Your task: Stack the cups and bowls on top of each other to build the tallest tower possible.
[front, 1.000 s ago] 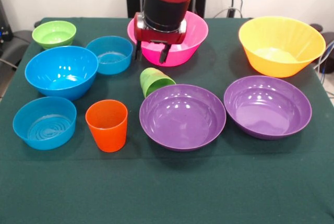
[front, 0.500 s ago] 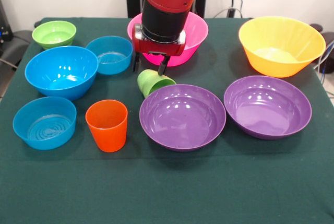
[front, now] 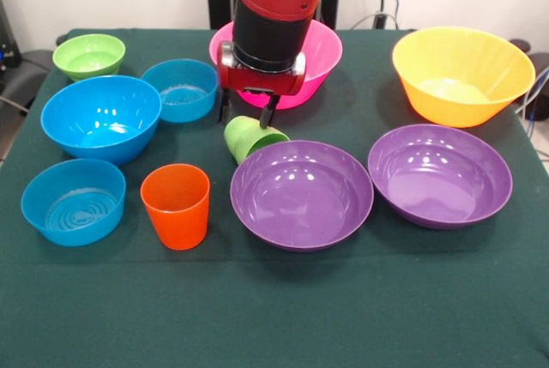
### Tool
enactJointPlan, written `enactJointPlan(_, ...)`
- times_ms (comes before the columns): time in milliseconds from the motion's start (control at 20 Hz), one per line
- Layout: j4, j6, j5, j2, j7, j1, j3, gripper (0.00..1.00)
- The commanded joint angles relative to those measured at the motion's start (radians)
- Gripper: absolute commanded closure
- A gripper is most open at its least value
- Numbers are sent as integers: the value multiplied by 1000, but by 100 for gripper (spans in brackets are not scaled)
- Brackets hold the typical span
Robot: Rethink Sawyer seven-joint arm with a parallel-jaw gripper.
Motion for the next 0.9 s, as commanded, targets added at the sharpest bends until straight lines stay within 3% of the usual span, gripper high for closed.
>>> enactJointPlan(50,14,-153,-4,84,171,7,66,0)
enactJointPlan(150,22,-194,-6,94,178,4,68,0)
enactJointPlan(400,16,-168,15,92,165,6,73,0)
enactJointPlan(900,-52,130,89,37,111,13,82,0)
